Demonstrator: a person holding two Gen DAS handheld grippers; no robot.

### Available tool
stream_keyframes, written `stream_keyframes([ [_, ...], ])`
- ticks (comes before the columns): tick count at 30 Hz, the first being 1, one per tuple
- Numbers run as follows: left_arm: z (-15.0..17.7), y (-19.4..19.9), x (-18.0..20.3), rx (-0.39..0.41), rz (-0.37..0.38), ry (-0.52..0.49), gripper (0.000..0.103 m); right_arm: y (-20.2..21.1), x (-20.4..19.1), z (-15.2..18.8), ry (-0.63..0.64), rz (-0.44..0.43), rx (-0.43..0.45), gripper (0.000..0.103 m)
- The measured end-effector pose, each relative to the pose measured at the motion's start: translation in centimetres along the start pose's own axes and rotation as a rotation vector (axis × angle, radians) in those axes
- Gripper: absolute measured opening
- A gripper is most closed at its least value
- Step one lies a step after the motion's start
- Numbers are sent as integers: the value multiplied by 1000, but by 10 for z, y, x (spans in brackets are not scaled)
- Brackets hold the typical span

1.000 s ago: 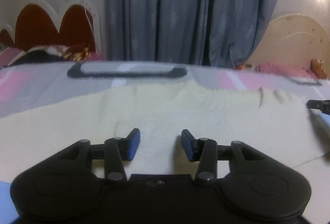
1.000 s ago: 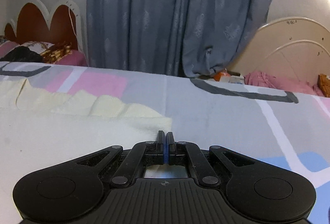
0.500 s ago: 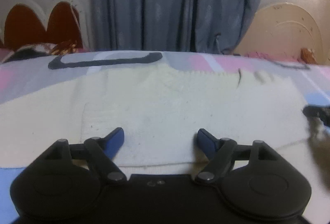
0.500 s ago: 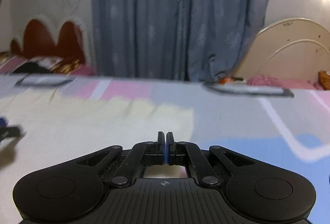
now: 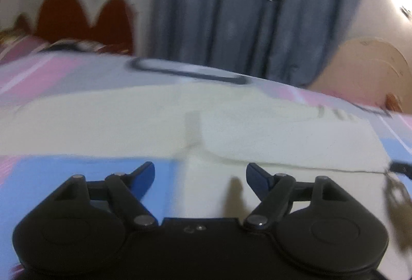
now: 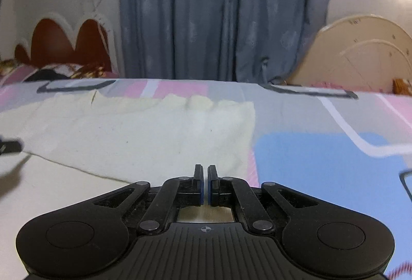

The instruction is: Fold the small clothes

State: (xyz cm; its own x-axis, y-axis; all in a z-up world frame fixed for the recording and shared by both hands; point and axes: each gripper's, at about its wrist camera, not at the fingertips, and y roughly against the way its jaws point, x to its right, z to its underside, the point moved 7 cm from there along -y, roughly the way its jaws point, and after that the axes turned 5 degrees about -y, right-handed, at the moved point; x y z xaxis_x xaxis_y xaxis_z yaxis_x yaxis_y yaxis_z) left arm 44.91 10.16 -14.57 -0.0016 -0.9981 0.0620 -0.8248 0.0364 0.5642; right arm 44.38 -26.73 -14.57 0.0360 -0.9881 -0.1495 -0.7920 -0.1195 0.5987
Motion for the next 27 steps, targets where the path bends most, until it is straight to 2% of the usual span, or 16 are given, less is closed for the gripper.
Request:
stream_keyframes([
  [4, 14, 31, -94, 7, -107, 153, 73, 16, -4, 12, -16, 8, -33, 0],
  [6, 21, 39, -147, -8, -166, 283, 70, 26, -7, 18, -23, 10, -40, 0],
  [7, 24, 43, -171, -7, -176, 361, 65, 31, -10, 22, -23, 15, -43, 0],
  [8, 26, 50, -198, 13, -179, 459, 59, 32, -13, 24, -26, 21, -48, 0],
  [11, 28, 59, -250, 70, -179, 671, 58, 33, -22, 28, -62, 30, -63, 0],
  [15, 28, 58, -290, 143, -127, 847, 55, 36, -39, 26, -107, 10, -63, 0],
  [18, 25, 53, -302, 161, -121, 890, 52, 36, -49, 23, -112, 10, -65, 0],
  [19, 23, 53, -305, 161, -124, 891, 47, 37, -52, 21, -110, 11, -63, 0],
  [21, 17, 48, -311, 140, -159, 860, 28, 38, -55, 18, -105, 13, -59, 0],
  [22, 19, 43, -309, 126, -184, 845, 2, 39, -56, 17, -102, 17, -57, 0],
  [25, 12, 49, -305, 141, -208, 798, 2, 36, -53, 12, -104, 29, -53, 0],
  [27, -10, 51, -282, 180, -174, 688, 2, 36, -49, 7, -109, 35, -43, 0],
])
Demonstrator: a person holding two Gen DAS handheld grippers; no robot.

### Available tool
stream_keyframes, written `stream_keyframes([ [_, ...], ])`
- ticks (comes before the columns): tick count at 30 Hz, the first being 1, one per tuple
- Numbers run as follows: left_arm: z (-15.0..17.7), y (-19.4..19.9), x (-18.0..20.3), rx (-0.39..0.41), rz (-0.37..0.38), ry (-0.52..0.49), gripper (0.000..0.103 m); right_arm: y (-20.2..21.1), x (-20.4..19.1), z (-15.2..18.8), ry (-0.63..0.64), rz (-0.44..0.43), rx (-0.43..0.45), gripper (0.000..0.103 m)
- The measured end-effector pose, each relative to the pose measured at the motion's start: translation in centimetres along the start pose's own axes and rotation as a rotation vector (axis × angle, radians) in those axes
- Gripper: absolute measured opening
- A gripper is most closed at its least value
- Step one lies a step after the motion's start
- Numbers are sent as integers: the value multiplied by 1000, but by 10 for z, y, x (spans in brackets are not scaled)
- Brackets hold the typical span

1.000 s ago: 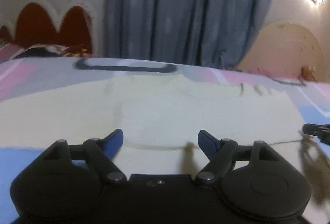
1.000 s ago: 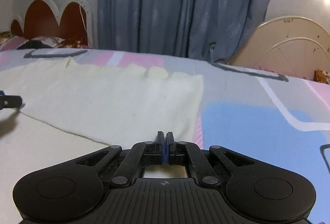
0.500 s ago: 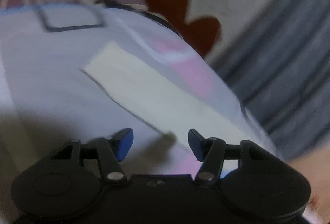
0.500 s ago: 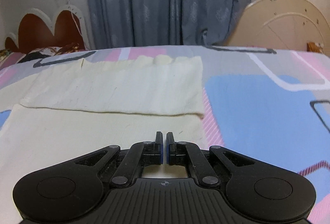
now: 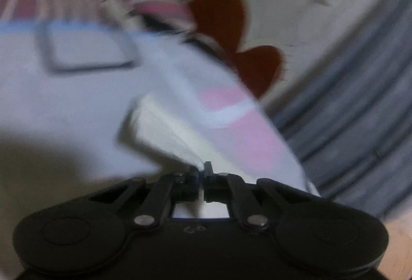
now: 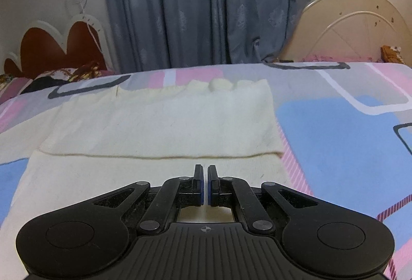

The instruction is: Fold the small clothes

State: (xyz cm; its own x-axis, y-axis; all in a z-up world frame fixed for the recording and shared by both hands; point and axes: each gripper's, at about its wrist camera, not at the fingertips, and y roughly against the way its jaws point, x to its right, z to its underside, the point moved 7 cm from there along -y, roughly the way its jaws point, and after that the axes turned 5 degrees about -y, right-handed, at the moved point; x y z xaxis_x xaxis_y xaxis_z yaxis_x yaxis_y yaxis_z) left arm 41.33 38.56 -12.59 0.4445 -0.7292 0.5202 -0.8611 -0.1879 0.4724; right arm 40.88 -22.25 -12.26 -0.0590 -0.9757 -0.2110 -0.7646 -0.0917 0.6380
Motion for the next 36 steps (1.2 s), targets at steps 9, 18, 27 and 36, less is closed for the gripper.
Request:
stream_keyframes([
  [9, 89, 2, 253, -99, 389, -489, 2, 3, 21, -6, -47, 12, 24, 0],
  [18, 288, -23, 367, -452, 506, -824, 18, 16, 71, -11, -151, 32, 29, 0],
  [27, 231, 17, 304, -216, 429, -788, 52, 11, 53, -20, -184, -82, 76, 63],
  [36, 178, 2, 207, -206, 165, -702, 52, -52, -9, -22, -139, -206, -56, 46],
])
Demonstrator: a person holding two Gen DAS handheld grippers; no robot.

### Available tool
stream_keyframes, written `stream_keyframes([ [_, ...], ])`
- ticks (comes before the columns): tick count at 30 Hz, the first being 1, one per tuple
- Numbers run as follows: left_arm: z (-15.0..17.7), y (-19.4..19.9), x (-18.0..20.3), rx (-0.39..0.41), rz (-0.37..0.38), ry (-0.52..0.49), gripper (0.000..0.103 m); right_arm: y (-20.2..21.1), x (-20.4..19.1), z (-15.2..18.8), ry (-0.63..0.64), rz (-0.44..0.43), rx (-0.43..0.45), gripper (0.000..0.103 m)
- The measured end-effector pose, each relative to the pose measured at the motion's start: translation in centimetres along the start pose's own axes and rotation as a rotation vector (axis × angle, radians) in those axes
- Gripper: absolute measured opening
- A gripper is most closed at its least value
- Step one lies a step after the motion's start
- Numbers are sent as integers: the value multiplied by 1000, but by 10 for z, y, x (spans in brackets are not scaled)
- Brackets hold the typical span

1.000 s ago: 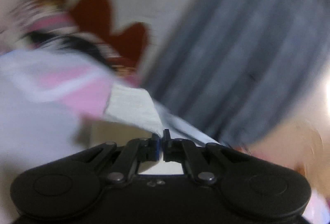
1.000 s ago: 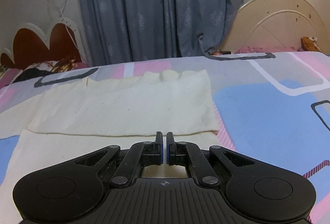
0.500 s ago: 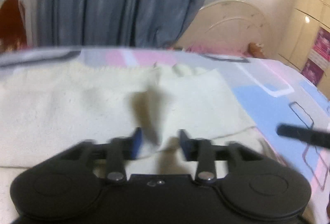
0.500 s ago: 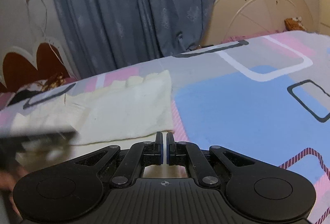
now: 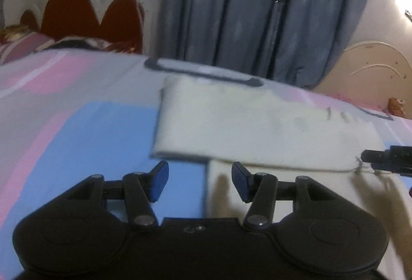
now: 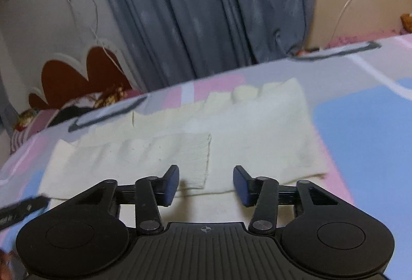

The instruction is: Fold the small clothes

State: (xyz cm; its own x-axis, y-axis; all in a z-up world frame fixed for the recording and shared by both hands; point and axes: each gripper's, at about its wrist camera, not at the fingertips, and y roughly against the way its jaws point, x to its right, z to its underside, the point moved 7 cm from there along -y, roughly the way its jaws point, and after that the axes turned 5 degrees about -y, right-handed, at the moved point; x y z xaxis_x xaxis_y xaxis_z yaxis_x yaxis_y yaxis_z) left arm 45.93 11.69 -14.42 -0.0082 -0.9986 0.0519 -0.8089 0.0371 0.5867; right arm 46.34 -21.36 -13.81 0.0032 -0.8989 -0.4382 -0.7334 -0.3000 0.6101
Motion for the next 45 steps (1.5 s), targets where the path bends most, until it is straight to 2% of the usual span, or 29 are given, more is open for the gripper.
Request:
stream_keyframes([
  [2, 2, -5, -3, -15, 0, -5, 52, -15, -7, 1, 50, -1, -22, 43],
  [3, 2, -9, -2, -22, 6, -8, 52, -19, -13, 1, 89, -1, -26, 26],
  [4, 0, -10, -2, -19, 7, -12, 52, -21, -19, 1, 130, 1, -30, 14],
  [5, -3, -13, 0, -14, 10, -18, 52, -23, -21, 1, 151, -3, -29, 8],
  [6, -4, -15, 4, -11, 11, -28, 52, -20, -23, -1, 169, -1, -18, 7],
  [8, -5, -23, 9, -15, 4, -39, 52, -11, -20, -10, 182, 2, 30, 6],
  [12, -3, -28, 10, -11, 0, -61, 50, 27, 7, -41, 134, 45, 184, 6],
  [13, -3, -29, 11, -10, -1, -61, 50, 29, 16, -45, 128, 55, 188, 6],
  [17, -2, -29, 12, 0, -11, -54, 43, 26, 39, -42, 152, 85, 154, 6],
  [23, -2, -33, 12, -10, -7, -55, 39, 27, 61, -32, 126, 95, 129, 6],
  [36, -2, -34, 13, -29, 2, -68, 38, 27, 70, -21, 130, 120, 85, 6],
  [39, -7, -23, 9, -33, 64, -83, 51, 19, 74, -14, 153, 155, 53, 7],
  [41, -15, -3, 1, 45, 68, -71, 73, 33, 77, -18, 158, 220, 125, 8],
  [42, -20, 3, 2, 70, 79, -70, 75, 45, 79, -22, 146, 237, 177, 10],
  [43, -25, 3, 7, 73, 98, -75, 74, 50, 78, -24, 124, 206, 195, 10],
  [45, -35, -4, 30, 81, 146, -107, 71, 47, 64, -23, 111, 135, 173, 10],
])
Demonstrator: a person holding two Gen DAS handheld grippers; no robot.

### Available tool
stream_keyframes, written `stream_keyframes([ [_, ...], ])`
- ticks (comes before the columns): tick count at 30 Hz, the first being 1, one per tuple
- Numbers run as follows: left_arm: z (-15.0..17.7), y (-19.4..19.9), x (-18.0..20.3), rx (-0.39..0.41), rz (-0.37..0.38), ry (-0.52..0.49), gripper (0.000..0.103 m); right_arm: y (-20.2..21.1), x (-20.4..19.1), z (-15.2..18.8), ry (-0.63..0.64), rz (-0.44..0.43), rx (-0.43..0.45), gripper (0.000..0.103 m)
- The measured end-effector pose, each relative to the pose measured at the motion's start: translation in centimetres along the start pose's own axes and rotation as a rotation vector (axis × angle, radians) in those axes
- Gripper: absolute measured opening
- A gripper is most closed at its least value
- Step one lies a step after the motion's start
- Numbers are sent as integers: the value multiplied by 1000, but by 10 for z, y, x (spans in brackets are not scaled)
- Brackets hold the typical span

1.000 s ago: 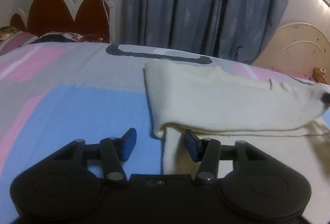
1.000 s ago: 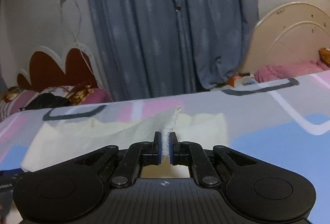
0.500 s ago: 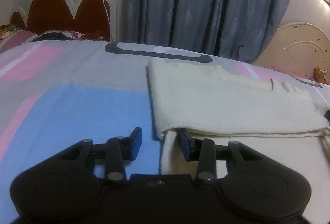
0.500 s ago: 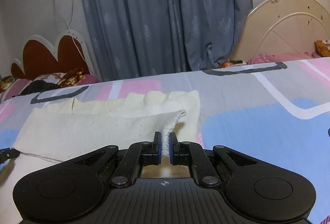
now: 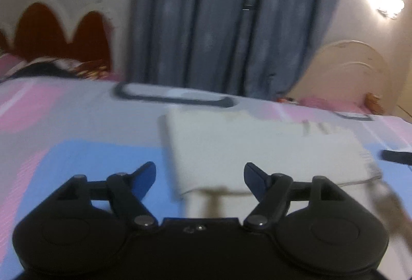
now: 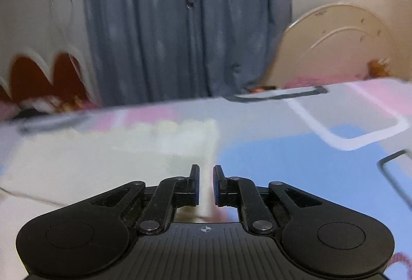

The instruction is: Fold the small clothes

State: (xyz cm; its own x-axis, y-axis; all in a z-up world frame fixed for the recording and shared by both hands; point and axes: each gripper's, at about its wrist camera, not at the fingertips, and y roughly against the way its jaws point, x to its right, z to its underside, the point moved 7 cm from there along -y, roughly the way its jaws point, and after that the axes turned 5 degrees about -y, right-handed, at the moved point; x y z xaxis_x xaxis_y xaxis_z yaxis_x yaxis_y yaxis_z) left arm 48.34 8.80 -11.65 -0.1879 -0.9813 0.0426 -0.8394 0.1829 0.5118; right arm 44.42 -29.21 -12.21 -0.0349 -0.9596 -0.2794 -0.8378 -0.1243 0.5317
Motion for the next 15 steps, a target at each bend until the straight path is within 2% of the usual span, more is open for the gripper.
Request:
stream_keyframes([
  [3, -9, -25, 37, -23, 61, -33, 71, -11, -41, 6, 74, -69, -30, 10],
  [4, -6, -35, 46, -45, 55, -58, 71, -17, -52, 11, 94, -92, -52, 10],
  [7, 15, -51, 45, -116, 20, -75, 70, -31, -57, 24, 147, -45, -89, 10],
  [10, 17, -38, 31, -94, 25, -66, 70, -30, -12, 27, 88, 89, -90, 10],
  [13, -7, -40, 27, -42, 23, -22, 73, -25, 0, 11, 39, 93, -45, 10],
  [15, -26, -53, 31, -10, 31, -10, 80, -34, -19, 1, 36, 30, -29, 10],
])
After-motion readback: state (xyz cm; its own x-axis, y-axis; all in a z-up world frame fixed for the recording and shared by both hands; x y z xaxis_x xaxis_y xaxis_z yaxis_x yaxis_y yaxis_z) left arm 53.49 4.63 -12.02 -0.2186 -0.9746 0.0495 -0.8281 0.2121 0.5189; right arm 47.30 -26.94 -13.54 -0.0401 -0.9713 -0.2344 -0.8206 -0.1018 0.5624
